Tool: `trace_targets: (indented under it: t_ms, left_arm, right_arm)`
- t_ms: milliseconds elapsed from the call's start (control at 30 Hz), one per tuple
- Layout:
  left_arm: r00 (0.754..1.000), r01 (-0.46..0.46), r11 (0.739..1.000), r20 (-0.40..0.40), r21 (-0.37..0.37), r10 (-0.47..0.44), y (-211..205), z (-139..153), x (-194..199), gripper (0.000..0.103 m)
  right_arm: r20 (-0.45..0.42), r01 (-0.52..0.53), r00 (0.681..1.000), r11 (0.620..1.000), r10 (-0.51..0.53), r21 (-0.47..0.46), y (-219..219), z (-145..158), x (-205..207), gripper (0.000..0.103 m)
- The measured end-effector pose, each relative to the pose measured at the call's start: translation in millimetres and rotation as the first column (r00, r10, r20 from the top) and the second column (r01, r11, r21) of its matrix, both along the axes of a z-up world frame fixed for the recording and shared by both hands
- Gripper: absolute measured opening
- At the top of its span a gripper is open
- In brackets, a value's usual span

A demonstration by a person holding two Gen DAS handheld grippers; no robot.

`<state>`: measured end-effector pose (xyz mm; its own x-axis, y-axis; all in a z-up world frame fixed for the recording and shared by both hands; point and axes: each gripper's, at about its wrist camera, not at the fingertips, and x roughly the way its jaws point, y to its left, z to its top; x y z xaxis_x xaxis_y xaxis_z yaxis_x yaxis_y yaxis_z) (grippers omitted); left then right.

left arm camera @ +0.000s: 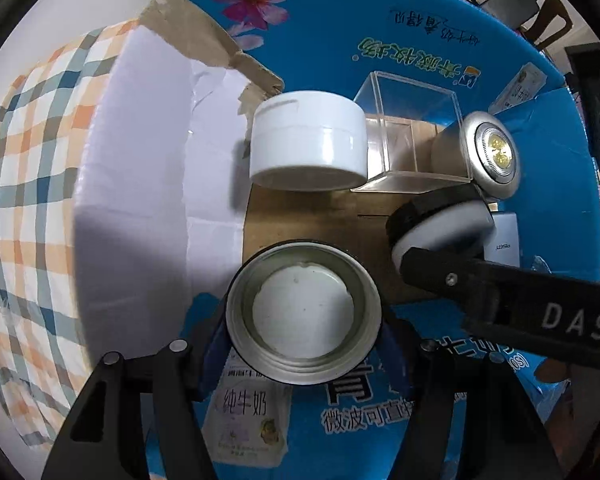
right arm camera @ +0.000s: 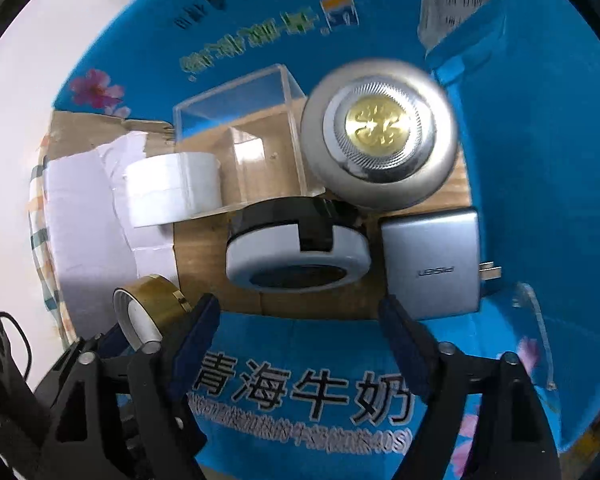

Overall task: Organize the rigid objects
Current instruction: 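Raise both tools out of the carton and move back over the bed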

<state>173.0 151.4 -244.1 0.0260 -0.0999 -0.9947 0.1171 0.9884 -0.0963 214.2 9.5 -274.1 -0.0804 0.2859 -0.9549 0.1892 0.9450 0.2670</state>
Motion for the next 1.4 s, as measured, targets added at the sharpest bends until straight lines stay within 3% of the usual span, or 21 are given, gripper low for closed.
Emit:
trace_targets:
  t_ms: [100, 167, 200, 367, 433, 500, 667, 867, 1400]
  left_arm:
    - [1.0, -0.005, 1.0, 0.006, 0.018, 0.005, 2.0, 6.3, -2.9, 0.063]
    - [1.0, -0.009, 0.999, 0.023, 0.031, 0.008, 3.5, 12.8, -5.8, 0.087]
    - [0.999, -0.014, 0.999, 0.033, 0.038, 0.013, 4.9, 15.8, -6.9, 0.09]
    - [0.997, -0.053, 0.998, 0.058, 0.034, 0.051, 18.5, 32.6, -9.3, 0.091]
    - [0.995, -0.062, 0.997, 0.076, 0.038, 0.059, 19.2, 41.5, -9.9, 0.094]
    - [0.994, -0.062, 0.997, 0.088, 0.036, 0.058, 14.1, 52.2, -11.5, 0.101]
    - [0.989, -0.078, 0.995, 0.127, 0.058, 0.07, 11.6, 70.5, -10.0, 0.101]
    - [0.981, -0.077, 0.992, 0.186, 0.104, 0.057, 8.0, 92.7, -19.1, 0.101]
    - [0.933, -0.095, 0.992, 0.354, 0.083, 0.06, -6.2, 185.3, -63.8, 0.101]
  right_arm:
    - [0.031, -0.02, 0.999, 0.999, 0.021, -0.028, -7.2, 13.4, -2.6, 0.086]
    - [0.047, -0.024, 0.999, 0.999, 0.026, -0.039, -11.3, 21.5, -5.0, 0.086]
    - [0.059, -0.023, 0.998, 0.998, 0.026, -0.054, -15.5, 27.0, -6.4, 0.086]
    - [0.111, -0.041, 0.992, 0.993, 0.053, -0.113, -32.7, 56.2, -13.3, 0.089]
    - [0.131, -0.04, 0.99, 0.992, 0.056, -0.123, -38.5, 63.2, -16.9, 0.103]
    - [0.136, -0.039, 0.989, 0.993, 0.054, -0.112, -43.3, 71.1, -24.6, 0.103]
    - [0.194, -0.084, 0.974, 0.98, 0.12, -0.181, -40.1, 89.0, -40.3, 0.103]
    - [0.263, -0.073, 0.956, 0.975, 0.129, -0.212, -47.2, 112.6, -61.3, 0.103]
    - [0.46, -0.067, 0.874, 0.977, 0.155, -0.202, -57.4, 226.8, -127.7, 0.103]
